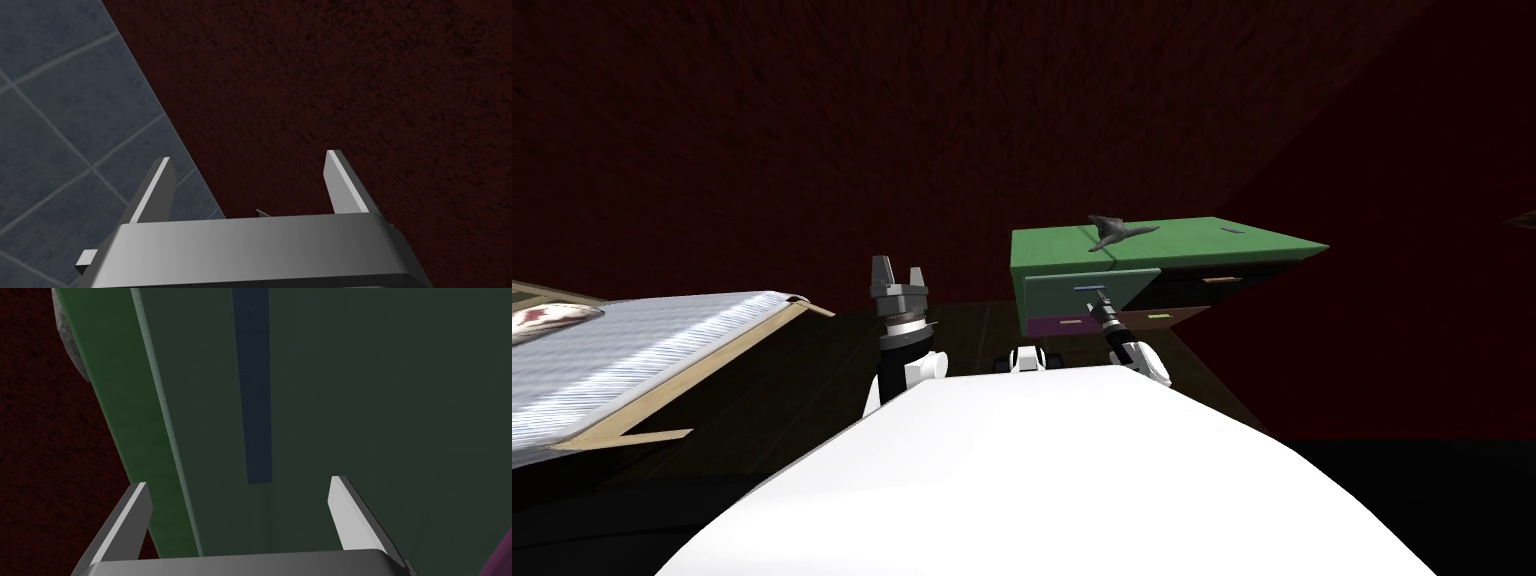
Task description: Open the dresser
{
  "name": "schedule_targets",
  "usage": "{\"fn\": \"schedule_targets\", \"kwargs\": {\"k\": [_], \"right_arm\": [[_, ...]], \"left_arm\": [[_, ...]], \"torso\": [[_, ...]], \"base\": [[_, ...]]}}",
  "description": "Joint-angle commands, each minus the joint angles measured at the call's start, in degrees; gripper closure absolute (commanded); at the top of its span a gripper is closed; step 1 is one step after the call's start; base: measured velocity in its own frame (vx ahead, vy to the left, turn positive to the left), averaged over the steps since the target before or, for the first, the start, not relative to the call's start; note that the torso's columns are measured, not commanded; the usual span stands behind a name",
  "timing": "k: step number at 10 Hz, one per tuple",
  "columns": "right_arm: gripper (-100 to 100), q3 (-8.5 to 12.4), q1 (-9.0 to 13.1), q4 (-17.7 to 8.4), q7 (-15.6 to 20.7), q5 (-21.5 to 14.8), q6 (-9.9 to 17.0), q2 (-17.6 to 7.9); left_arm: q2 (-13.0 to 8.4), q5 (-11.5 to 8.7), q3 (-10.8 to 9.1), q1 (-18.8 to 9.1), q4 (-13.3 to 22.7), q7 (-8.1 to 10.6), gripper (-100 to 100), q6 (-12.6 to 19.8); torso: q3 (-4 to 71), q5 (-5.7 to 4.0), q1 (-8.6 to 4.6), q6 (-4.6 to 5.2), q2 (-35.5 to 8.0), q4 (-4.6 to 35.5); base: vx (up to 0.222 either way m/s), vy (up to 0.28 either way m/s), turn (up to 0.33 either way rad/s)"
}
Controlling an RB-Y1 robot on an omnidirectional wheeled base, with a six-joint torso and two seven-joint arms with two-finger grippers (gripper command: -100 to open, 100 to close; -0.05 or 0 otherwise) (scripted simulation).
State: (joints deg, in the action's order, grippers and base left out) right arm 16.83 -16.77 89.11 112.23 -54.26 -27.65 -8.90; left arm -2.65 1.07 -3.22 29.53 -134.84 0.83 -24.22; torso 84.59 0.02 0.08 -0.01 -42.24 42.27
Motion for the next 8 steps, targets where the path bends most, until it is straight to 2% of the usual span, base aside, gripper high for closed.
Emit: {"fn": "schedule_targets", "kwargs": {"k": [1, 4, 8], "right_arm": [[-100, 0.99, 0.42, -2.05, 1.47, 1.48, -2.8, 0.59], [-100, 2.08, 0.89, -4.35, 3.06, 3.2, -5.84, 1.76], [-100, 3.55, 1.53, -7.44, 5.2, 5.49, -9.92, 0.64]], "left_arm": [[0.0, 0.0, 0.0, 0.0, 0.0, 0.0, 0, 0.0], [0.0, 0.0, 0.0, 0.0, 0.0, 0.0, 0, 0.0], [0.0, 0.0, 0.0, 0.0, 0.0, 0.0, 0, 0.0]], "torso": [[-0.01, 0.0, -0.02, 0.0, -0.01, 0.0], [-0.04, -0.03, -0.11, 0.01, -0.06, 0.02], [-0.03, -0.02, -0.09, 0.0, -0.05, 0.01]], "base": [[0.087, 0.055, -0.093], [0.079, 0.052, -0.078], [0.079, 0.06, -0.089]]}}
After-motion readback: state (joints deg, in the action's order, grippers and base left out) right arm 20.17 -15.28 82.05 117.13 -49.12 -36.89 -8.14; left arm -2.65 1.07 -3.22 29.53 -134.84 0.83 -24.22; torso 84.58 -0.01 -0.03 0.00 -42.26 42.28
